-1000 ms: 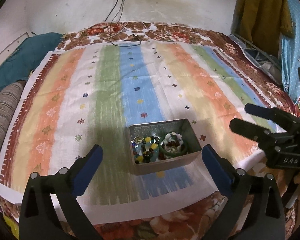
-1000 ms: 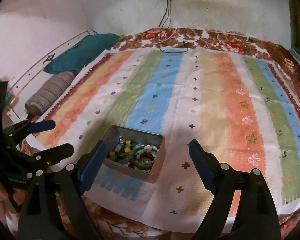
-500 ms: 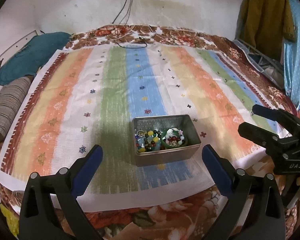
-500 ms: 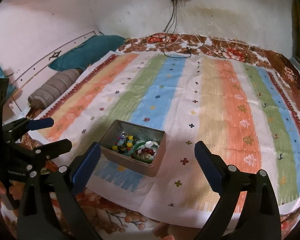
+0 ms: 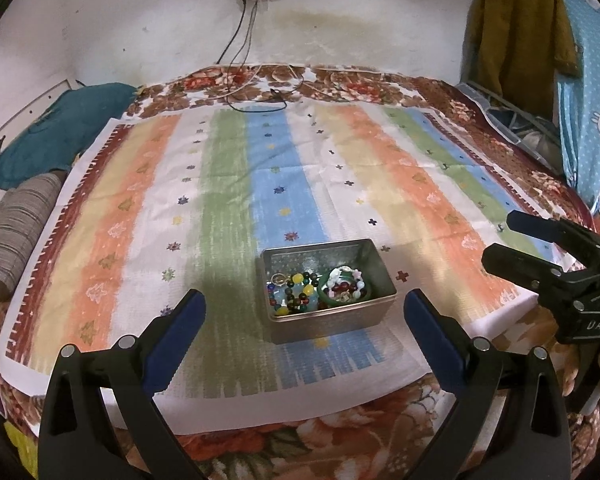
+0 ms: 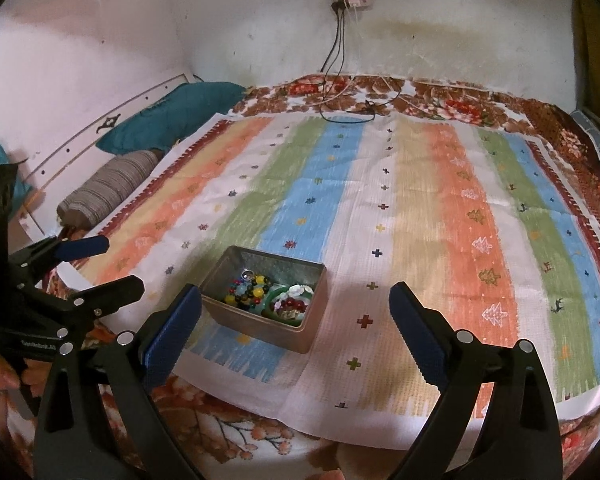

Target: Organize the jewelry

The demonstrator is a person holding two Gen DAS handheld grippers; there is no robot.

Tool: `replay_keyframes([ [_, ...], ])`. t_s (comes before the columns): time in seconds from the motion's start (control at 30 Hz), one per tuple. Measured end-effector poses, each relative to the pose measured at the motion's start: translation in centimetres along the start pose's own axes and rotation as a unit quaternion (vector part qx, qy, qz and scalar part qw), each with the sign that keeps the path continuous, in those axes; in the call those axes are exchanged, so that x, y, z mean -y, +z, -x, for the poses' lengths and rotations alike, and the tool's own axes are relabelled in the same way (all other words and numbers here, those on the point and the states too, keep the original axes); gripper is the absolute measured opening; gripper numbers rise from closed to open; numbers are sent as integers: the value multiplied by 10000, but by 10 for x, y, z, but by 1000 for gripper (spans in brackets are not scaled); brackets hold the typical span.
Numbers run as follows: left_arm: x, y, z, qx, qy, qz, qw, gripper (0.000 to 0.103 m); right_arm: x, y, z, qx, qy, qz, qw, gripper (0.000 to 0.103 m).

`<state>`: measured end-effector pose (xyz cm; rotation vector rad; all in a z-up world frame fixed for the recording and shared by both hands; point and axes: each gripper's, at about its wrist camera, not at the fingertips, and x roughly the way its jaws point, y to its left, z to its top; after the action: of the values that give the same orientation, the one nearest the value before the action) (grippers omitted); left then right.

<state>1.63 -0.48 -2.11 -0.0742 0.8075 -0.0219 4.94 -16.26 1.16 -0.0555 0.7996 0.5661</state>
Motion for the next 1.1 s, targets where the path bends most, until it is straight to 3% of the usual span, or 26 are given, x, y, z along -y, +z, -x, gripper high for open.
replay_keyframes([
  [1.1,-1,0,-1,2,56,-47,10000,97,2,0,-2,2,-56,18,10000,95],
])
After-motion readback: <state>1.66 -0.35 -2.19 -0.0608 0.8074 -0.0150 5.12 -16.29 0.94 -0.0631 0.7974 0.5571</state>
